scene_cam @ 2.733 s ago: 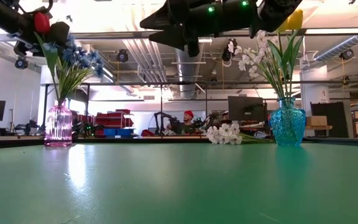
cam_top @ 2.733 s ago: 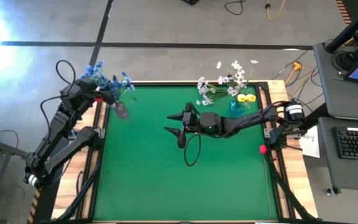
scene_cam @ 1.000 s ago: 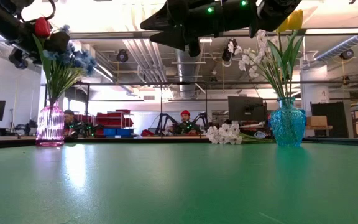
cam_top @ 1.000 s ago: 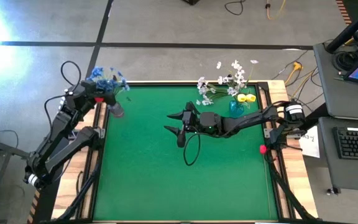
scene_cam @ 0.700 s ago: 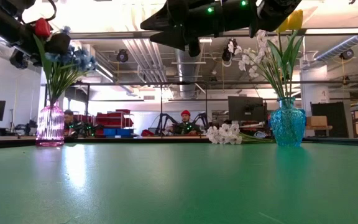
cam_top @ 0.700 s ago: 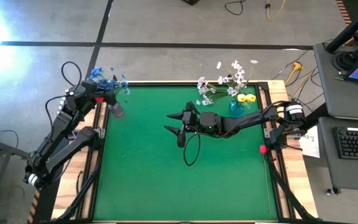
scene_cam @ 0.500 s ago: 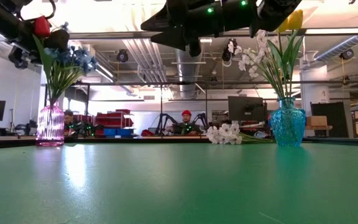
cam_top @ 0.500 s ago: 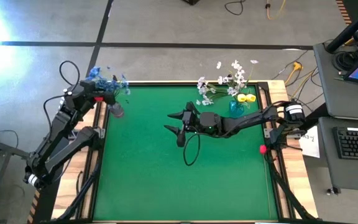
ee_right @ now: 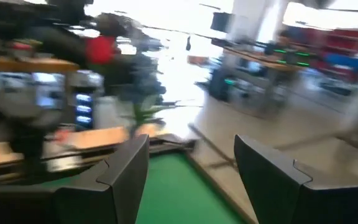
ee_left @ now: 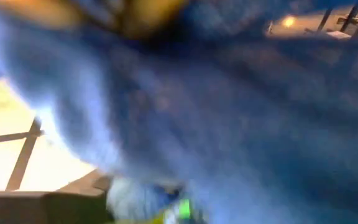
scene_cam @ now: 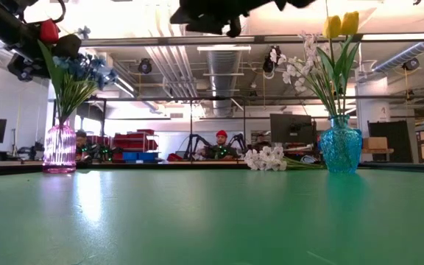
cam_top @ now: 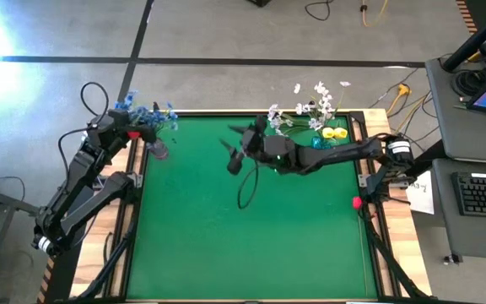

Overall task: Sort flowers into vase by color
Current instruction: Put the blue flowers into the purple vase

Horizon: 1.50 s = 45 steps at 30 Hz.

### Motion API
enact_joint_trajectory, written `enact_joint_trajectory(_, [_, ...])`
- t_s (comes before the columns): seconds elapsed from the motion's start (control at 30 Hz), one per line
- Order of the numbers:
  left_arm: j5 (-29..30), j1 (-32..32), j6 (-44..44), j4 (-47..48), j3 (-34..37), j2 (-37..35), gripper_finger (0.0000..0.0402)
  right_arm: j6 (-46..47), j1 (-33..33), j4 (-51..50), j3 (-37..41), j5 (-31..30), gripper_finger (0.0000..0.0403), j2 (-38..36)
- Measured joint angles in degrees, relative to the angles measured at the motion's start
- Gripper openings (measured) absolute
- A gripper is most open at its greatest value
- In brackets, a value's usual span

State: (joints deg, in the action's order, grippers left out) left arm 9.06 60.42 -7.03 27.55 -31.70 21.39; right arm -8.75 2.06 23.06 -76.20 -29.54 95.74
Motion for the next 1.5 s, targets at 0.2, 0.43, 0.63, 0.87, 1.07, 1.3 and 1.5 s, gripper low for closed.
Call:
enact_joint_trajectory(0.2, [0.0,0.0,-1.0,0.6,-0.4,0.0,0.0292,1.2,2.6,-10.2,-6.0,-0.7,0.0228,0.0])
enact_joint_trajectory(0.43, [-0.3,0.0,-1.0,0.9,-0.4,-0.1,0.0304,-0.7,2.0,-11.6,-7.0,-0.6,0.0228,0.0])
enact_joint_trajectory(0.63, [-0.6,0.0,-1.0,0.9,-0.4,-0.9,0.0303,-1.3,-1.0,-15.5,-7.0,-0.5,0.0228,-0.4])
enact_joint_trajectory(0.87, [-1.7,0.0,-2.3,1.0,-0.4,-1.0,0.0302,-0.2,-2.6,-18.8,-7.0,-0.6,0.0228,-0.5])
enact_joint_trajectory(1.07, [-4.7,0.0,-3.4,1.2,-0.4,-0.9,0.0302,-0.9,-2.9,-19.4,-7.0,-0.6,0.0228,-0.9])
enact_joint_trajectory(1.3, [-4.7,0.0,-2.7,1.7,-0.4,-0.9,0.0302,-1.3,-3.6,-22.3,-7.0,-0.5,0.0228,-1.2])
enact_joint_trajectory(1.5, [-4.7,0.0,-2.6,1.9,-0.3,-0.8,0.0302,1.4,-5.9,-27.0,-7.0,2.9,0.0228,-1.2])
